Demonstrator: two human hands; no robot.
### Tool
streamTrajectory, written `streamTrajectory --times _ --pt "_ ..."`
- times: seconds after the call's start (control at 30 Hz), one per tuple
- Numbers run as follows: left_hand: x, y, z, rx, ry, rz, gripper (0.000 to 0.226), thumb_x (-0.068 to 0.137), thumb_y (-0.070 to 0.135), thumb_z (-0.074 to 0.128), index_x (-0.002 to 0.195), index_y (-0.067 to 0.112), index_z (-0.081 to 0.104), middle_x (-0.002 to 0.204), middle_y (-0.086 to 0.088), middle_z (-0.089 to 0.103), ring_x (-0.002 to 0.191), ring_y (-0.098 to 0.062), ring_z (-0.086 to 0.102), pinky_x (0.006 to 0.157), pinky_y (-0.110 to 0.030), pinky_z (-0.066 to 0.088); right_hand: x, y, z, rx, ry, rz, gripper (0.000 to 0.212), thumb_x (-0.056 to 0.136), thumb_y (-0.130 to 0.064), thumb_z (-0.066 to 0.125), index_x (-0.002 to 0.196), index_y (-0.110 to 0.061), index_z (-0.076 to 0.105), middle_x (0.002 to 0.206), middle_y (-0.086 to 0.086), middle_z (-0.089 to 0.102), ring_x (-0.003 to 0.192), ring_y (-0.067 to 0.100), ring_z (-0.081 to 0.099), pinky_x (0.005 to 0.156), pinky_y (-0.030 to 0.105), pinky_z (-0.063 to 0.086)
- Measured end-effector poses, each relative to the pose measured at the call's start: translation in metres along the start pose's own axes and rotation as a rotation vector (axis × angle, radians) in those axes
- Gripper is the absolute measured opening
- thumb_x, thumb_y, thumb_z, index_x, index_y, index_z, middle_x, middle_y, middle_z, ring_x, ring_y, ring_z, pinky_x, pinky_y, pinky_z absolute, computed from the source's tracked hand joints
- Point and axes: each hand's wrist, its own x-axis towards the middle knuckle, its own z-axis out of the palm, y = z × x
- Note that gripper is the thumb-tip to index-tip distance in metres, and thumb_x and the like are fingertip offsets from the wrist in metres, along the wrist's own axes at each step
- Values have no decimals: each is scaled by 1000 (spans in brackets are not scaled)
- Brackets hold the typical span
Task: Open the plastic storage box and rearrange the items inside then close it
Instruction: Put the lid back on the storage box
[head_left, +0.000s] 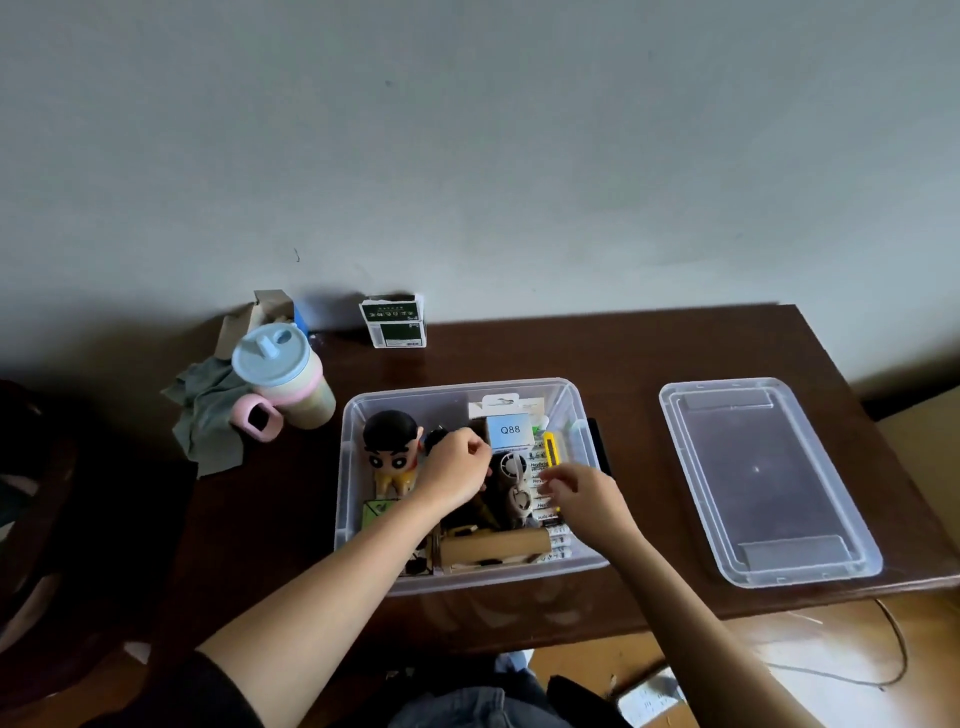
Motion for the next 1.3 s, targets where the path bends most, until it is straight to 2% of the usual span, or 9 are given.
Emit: streamTrajectory --times 0.17,0.43,0.53,0.67,0.83,0.93,1.03,1.17,1.3 --pt "-12 38 8 -1 143 321 17 95 25 48 82 18 56 77 1 66 73 -18 64 67 -34 48 -24 11 -28 180 191 -77 24 91 -6 52 88 -22 69 76 -11 70 68 3 66 67 24 55" --pt "-25 112 97 -22 -82 467 19 93 19 49 78 22 59 64 9 62 61 -12 60 66 -31 49 -42 102 -84 277 326 158 24 94 -9 52 83 -23 68 80 -5 71 77 13 68 72 29 55" --pt "-22 126 144 7 -180 387 21 93 17 47 80 16 63 67 8 62 57 -10 60 68 -33 52 -39 149 -107 311 334 253 24 94 -8 52 80 -19 67 83 4 71 73 18 66 72 34 56" --pt "-8 131 211 144 -267 204 24 93 21 46 91 9 67 87 -4 68 81 -23 65 79 -36 53 -31 218 -144 222 359 351 20 93 -12 52 102 -13 69 97 2 70 75 17 63 69 31 52" --pt "8 130 268 220 -248 54 26 91 14 46 108 10 66 112 -8 66 106 -26 60 90 -32 47 -22 275 -183 157 367 431 34 89 -9 46 119 -14 60 99 7 65 53 13 53 42 19 37" --pt "12 127 289 229 -232 -20 30 92 15 49 120 11 59 126 -7 59 117 -24 54 96 -28 43 -18 297 -194 95 386 477 36 90 -12 48 126 -14 56 137 12 46 101 26 58 67 28 51" --pt "14 123 301 211 -197 -93 38 91 16 49 129 12 51 130 -10 55 117 -26 53 94 -28 42 -13 316 -196 53 401 533 45 92 -14 49 137 -14 45 148 10 33 133 31 34 104 45 42" --pt "12 120 308 67 -187 -223 45 90 12 47 135 12 40 120 -13 57 98 -26 56 80 -30 44 -7 332 -194 153 327 571 55 92 -11 50 144 -14 32 146 10 36 118 29 51 82 37 55" --pt "10 122 309 -114 -247 -327 55 91 9 46 143 17 28 106 -9 53 85 -20 53 63 -27 45 -1 342 -195 229 328 617 49 92 -19 51 139 -10 39 134 13 49 103 28 59 79 39 56"
